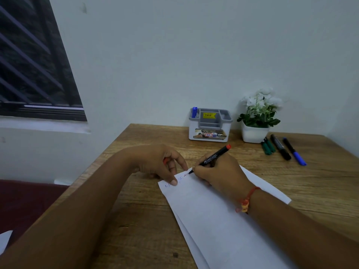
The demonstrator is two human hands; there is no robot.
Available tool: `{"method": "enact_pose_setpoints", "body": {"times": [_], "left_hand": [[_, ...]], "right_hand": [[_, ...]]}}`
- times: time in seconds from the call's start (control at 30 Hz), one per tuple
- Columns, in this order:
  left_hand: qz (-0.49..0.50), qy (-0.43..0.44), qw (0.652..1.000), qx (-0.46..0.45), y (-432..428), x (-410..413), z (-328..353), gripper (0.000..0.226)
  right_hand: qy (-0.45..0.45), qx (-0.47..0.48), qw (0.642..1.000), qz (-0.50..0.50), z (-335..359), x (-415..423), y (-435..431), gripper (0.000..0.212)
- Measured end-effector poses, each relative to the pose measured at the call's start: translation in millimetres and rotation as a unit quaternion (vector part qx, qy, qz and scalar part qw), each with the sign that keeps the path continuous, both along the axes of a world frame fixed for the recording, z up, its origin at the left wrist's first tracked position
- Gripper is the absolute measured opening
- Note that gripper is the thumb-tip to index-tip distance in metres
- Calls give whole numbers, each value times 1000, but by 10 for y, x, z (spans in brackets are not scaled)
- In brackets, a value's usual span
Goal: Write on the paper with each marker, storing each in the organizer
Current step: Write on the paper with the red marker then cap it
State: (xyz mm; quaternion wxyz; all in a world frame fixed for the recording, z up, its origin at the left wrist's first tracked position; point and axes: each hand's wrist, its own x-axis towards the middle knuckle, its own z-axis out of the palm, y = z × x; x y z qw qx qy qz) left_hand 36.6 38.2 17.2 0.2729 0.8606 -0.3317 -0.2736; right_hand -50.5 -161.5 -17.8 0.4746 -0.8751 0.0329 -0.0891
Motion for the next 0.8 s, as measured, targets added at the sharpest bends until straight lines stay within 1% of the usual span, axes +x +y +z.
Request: {"method": "enact_pose_setpoints", "body": {"times": [0.37, 0.5, 0.57, 0.8], "left_hand": [[-1, -3, 1000, 1, 1, 0, -4, 44], [0, -2, 1000, -6, 14, 16, -22, 44], [2, 1, 1000, -8, 14, 19, -27, 44], [2, 4, 1000, -2, 3, 0, -8, 44]], "right_hand": [[7, -18, 1000, -9, -13, 16, -12, 15], [-5, -3, 1000, -6, -8, 13, 0, 8], [7, 3, 1000, -9, 4, 9, 3, 7], [15, 6, 1000, -2, 2, 15, -13, 11]]}}
